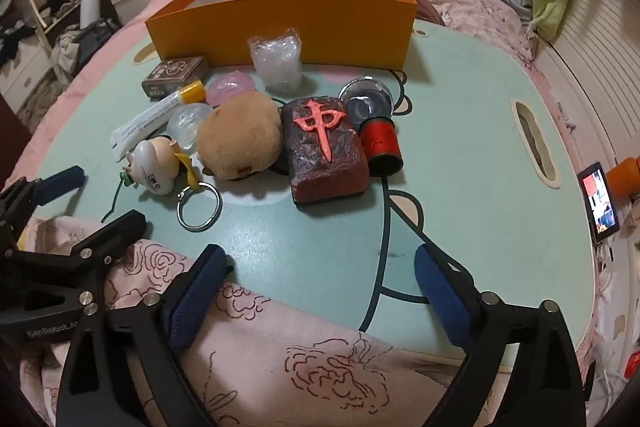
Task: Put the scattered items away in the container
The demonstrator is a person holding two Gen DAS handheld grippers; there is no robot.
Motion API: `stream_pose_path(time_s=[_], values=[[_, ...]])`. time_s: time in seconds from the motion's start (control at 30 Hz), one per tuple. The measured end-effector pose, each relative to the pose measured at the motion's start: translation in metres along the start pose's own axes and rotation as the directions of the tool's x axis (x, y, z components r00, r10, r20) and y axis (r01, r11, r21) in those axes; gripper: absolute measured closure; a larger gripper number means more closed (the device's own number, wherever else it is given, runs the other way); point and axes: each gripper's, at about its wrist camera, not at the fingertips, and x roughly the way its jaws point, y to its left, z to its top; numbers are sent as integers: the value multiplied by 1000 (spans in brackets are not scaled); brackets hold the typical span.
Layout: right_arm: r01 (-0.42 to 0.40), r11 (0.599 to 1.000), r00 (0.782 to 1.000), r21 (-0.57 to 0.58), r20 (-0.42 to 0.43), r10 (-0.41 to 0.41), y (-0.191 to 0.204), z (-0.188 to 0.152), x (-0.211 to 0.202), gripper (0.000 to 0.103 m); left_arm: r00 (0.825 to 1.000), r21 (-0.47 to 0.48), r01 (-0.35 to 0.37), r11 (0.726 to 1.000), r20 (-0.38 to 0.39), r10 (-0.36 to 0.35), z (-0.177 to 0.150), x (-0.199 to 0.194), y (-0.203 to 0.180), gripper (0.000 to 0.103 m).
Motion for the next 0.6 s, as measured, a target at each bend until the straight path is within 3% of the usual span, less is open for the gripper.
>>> stream_pose_path(time_s=[0.17, 0.6], values=[[-6, 1000, 1000, 2, -16, 6, -3, -1, 3, 0, 1000, 8, 1, 1000, -5, -1, 0, 1, 0, 0], [-4, 1000, 1000, -12, -27, 4, 2, 1, 5, 0, 1000, 14, 8, 1000, -5, -8, -1, 1, -2, 0]])
